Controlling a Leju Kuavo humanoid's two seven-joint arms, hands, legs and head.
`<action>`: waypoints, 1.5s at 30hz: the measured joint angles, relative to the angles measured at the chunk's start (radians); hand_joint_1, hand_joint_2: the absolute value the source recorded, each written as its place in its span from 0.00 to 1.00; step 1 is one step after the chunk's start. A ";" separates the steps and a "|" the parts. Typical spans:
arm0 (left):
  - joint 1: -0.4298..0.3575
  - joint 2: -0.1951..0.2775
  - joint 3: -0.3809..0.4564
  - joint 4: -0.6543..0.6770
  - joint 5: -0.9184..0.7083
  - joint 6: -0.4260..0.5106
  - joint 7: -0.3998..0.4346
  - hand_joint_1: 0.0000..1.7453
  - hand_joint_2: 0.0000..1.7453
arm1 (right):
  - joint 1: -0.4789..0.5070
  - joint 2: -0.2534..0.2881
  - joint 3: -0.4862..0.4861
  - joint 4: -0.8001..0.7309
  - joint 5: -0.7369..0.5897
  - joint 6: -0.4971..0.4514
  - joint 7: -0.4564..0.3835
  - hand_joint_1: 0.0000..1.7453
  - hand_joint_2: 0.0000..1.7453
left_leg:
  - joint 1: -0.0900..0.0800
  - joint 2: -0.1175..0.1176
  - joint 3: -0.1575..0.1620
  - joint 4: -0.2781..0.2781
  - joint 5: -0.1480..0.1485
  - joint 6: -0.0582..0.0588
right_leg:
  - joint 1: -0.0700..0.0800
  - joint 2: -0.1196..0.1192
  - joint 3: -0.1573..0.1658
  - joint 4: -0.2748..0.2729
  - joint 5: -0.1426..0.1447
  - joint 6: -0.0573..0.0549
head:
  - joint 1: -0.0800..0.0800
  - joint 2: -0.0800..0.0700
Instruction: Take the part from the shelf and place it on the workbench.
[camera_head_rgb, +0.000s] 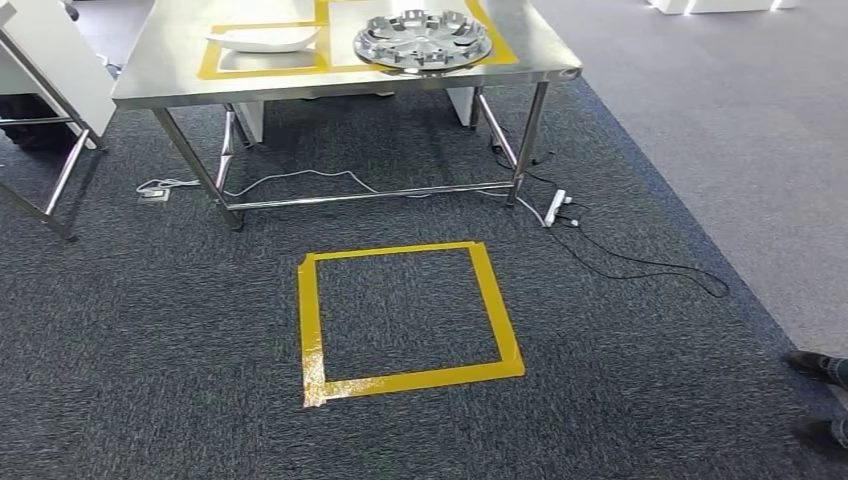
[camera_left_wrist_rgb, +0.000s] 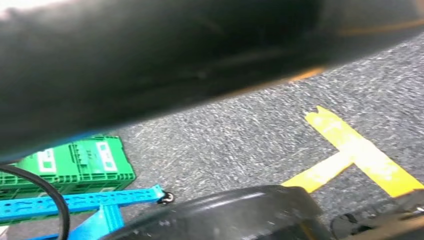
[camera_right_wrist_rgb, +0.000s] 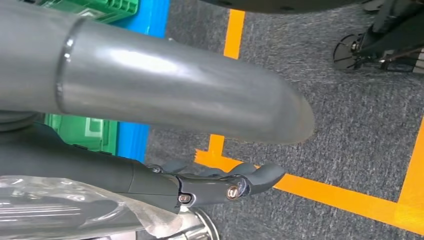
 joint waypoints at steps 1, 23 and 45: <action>0.000 0.000 -0.001 0.000 0.000 0.000 0.000 0.00 0.00 | 0.000 -0.001 -0.002 0.000 -0.001 0.001 0.000 0.00 0.00 | 0.001 0.003 -0.002 -0.002 0.002 0.001 | -0.004 0.002 -0.031 0.063 -0.034 0.006 | 0.003 0.000; 0.004 0.005 -0.001 0.005 0.001 -0.003 -0.002 0.00 0.00 | -0.002 -0.006 -0.021 0.008 -0.009 0.024 -0.001 0.00 0.00 | 0.007 -0.056 -0.045 0.157 -0.068 -0.028 | -0.008 0.063 0.003 -0.029 0.049 -0.032 | -0.006 0.000; -0.004 0.003 -0.001 0.006 0.001 -0.004 -0.003 0.00 0.00 | -0.008 -0.013 -0.021 0.011 -0.009 0.036 -0.002 0.00 0.00 | 0.005 0.044 -0.005 0.069 -0.065 -0.055 | -0.018 -0.026 0.021 -0.055 0.049 -0.023 | 0.000 0.000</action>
